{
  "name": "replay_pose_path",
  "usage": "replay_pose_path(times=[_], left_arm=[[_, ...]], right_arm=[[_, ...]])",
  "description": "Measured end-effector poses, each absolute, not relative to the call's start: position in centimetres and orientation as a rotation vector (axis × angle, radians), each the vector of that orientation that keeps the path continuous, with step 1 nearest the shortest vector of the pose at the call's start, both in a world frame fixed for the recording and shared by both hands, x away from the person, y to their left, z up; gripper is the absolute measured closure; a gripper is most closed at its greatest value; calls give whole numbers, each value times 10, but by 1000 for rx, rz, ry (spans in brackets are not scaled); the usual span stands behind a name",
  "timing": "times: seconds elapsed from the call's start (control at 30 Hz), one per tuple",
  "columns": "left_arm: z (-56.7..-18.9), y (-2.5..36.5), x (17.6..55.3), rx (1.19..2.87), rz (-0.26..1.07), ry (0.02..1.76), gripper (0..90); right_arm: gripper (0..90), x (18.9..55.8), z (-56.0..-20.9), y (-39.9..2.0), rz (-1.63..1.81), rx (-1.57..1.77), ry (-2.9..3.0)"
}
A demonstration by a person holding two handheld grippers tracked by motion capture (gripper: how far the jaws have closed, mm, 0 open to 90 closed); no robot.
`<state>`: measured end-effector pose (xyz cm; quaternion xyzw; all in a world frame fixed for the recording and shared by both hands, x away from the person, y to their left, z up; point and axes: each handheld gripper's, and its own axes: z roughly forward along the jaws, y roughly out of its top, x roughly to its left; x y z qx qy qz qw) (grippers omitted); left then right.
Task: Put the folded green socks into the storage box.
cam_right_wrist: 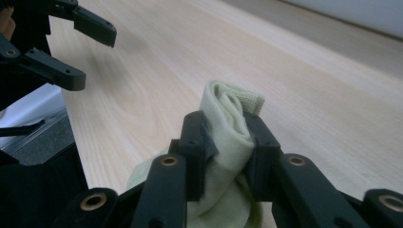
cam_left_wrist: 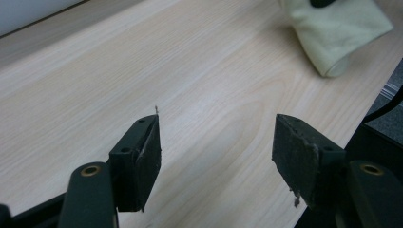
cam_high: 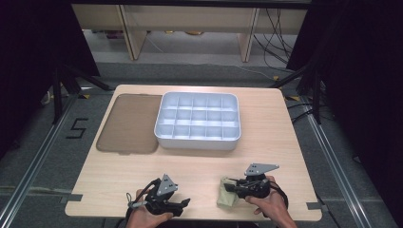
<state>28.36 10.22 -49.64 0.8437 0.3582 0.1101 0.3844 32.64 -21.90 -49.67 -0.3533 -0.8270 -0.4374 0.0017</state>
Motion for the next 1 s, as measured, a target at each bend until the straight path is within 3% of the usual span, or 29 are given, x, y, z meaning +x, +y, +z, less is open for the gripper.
replay_pose_path(times=[0.2, 0.3, 1.0], left_arm=[[-499, 108, 284, 2176, 311, 920, 293], [-500, 109, 282, 2136, 265, 920, 273], [-504, 124, 280, 2168, 322, 925, 267]], right_arm=[[729, 329, -490, -224, -1450, -1084, -2622], [729, 329, -488, -226, -1443, -1107, -2638], [728, 343, -466, -240, -1594, -1166, -2673]])
